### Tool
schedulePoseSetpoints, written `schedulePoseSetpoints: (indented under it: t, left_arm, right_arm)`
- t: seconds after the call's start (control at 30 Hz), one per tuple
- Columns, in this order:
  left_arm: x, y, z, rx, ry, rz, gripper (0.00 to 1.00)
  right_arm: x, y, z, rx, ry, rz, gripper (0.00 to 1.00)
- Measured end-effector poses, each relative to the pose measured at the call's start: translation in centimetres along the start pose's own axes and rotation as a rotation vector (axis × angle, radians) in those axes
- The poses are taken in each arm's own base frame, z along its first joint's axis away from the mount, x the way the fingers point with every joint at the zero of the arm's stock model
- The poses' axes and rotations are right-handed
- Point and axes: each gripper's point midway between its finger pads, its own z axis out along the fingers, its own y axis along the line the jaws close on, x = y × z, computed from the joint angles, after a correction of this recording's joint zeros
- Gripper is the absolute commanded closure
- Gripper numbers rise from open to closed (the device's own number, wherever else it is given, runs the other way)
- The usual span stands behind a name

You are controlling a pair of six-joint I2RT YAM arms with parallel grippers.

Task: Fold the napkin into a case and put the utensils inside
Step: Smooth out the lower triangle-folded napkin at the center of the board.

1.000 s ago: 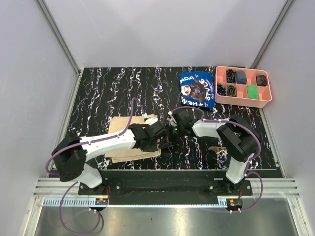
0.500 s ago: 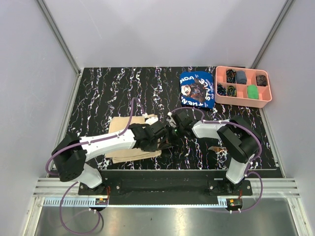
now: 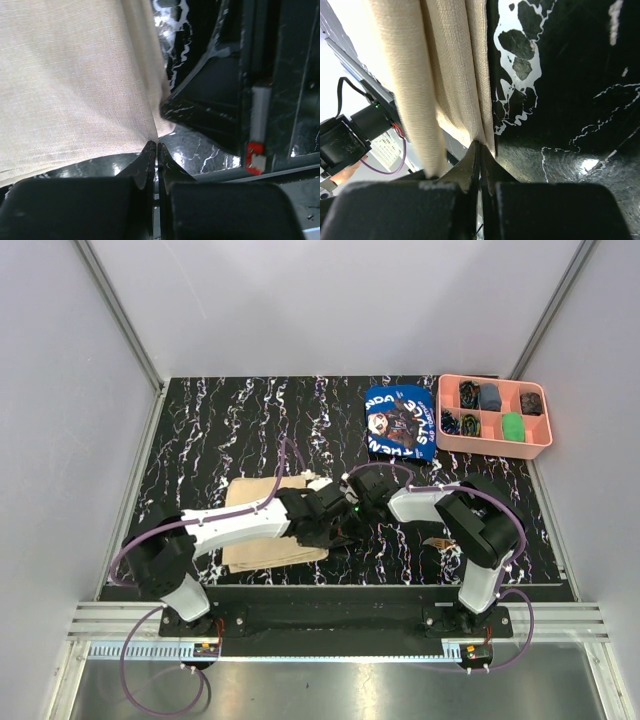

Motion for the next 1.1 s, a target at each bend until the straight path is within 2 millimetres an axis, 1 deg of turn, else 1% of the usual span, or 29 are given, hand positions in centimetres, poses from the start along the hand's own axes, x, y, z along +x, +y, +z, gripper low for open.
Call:
schedulePoseSetpoints:
  t: [0.27,0.4,0.5,0.53,0.6,0.63,0.73,0.77,0.83,0.9,0.93,1.0,1.07,1.1]
  left_arm:
    - [0.9,-0.8,1.9,0.001,0.048,0.010,1.00]
    - [1.2,-1.2,2.2,0.015,0.059,0.014,1.00]
    - [1.2,-1.5,2.2,0.024,0.058,0.014,0.91]
    - [1.2,-1.5,2.2,0.025,0.057,0.012,0.81]
    - [1.2,-1.5,2.2,0.023,0.056,0.009,0.71]
    - [1.2,-1.4,2.1,0.023,0.056,0.009,0.61]
    - [1.0,-1.3,1.5,0.028,0.047,0.014,0.51]
    - [0.6,-1.4,1.0,0.039,0.037,0.012,0.49]
    - [-0.3,-1.4,-0.3,0.071,0.007,0.000,0.47]
    - [-1.9,-1.0,-1.7,0.101,-0.032,-0.029,0.47]
    - [-3.2,-0.5,-2.4,0.114,-0.062,-0.050,0.46]
    - [-5.7,0.7,-3.4,0.117,-0.108,-0.092,0.48]
    - [-8.3,1.8,-3.6,0.100,-0.143,-0.119,0.51]
    - [-9.8,2.3,-3.6,0.084,-0.156,-0.128,0.52]
  right_arm:
    - [0.0,0.2,0.1,-0.014,-0.005,0.021,1.00]
    - [0.0,0.2,0.2,-0.016,-0.005,0.029,1.00]
    - [0.1,0.2,0.2,-0.017,-0.006,0.034,1.00]
    - [0.1,0.2,0.2,-0.017,-0.006,0.036,1.00]
    - [0.0,0.2,0.2,-0.015,-0.007,0.036,1.00]
    - [0.0,0.2,0.2,-0.015,-0.009,0.036,1.00]
    - [0.1,-0.1,-0.3,0.012,-0.017,0.037,1.00]
    - [0.1,-0.1,-0.6,0.018,-0.023,0.032,0.99]
    - [0.1,0.3,-1.3,0.025,-0.040,0.015,0.92]
    - [-0.1,0.7,-2.0,0.026,-0.058,-0.004,0.82]
    - [-0.3,0.9,-2.2,0.026,-0.067,-0.015,0.81]
    - [-0.8,1.1,-2.5,0.026,-0.079,-0.029,0.73]
    - [-2.0,1.1,-3.0,0.024,-0.097,-0.039,0.69]
    - [-2.7,1.0,-3.4,0.024,-0.114,-0.030,0.66]
